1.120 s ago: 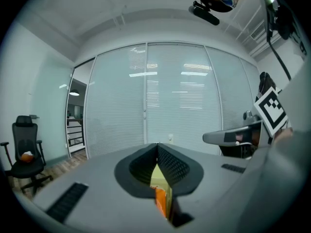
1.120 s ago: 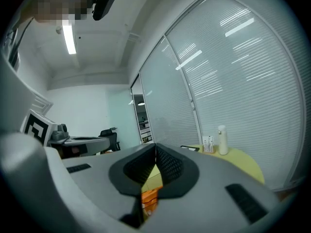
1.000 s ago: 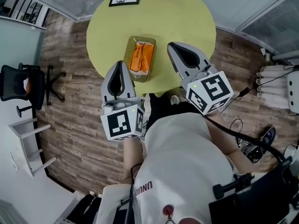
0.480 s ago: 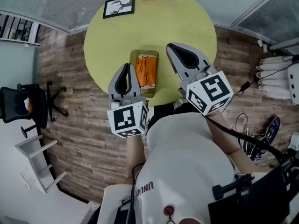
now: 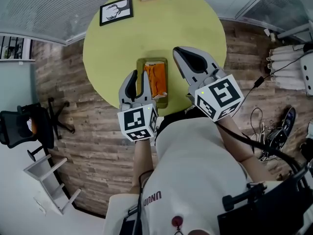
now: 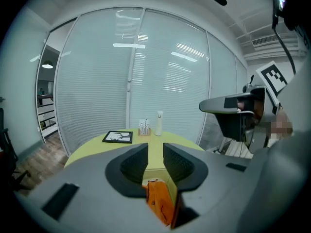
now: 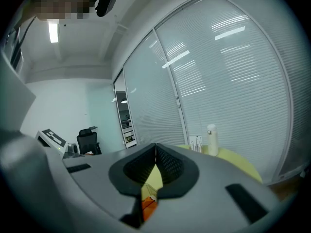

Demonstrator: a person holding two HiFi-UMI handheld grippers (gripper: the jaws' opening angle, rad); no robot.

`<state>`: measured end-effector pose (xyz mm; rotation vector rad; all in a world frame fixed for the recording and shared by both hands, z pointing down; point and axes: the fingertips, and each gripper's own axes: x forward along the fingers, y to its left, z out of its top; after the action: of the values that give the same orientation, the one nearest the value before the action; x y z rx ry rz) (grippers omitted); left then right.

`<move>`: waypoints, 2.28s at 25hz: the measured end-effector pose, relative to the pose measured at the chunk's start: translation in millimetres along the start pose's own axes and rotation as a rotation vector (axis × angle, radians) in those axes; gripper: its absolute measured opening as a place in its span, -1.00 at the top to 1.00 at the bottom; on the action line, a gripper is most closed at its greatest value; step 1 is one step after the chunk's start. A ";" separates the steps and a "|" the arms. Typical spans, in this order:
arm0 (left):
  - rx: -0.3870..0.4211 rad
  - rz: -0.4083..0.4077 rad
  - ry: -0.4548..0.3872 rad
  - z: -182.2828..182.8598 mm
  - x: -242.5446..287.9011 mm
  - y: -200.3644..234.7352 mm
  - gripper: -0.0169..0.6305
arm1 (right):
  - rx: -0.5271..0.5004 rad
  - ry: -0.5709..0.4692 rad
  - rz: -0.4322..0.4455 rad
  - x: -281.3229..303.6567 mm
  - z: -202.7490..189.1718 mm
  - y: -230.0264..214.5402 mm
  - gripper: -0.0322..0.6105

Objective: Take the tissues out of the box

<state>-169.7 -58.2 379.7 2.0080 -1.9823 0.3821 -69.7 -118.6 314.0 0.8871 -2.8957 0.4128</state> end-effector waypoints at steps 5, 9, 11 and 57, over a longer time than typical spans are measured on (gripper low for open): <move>0.014 -0.032 0.072 -20.1 14.8 -1.3 0.56 | 0.009 0.004 -0.036 2.0 -0.8 -5.1 0.84; 0.019 -0.070 0.130 -36.5 23.5 -4.1 0.50 | 0.016 0.007 -0.058 1.0 -3.0 -6.5 0.84; 0.021 -0.083 0.154 -43.0 27.9 -5.0 0.49 | 0.019 0.011 -0.068 1.1 -4.2 -8.1 0.84; 0.163 -0.124 0.552 -131.9 82.2 -14.3 0.49 | 0.048 0.049 -0.201 -12.0 -15.8 -35.7 0.84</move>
<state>-151.9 -82.8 532.8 1.8375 -1.5172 0.9735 -39.7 -136.2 335.5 1.1455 -2.7284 0.4792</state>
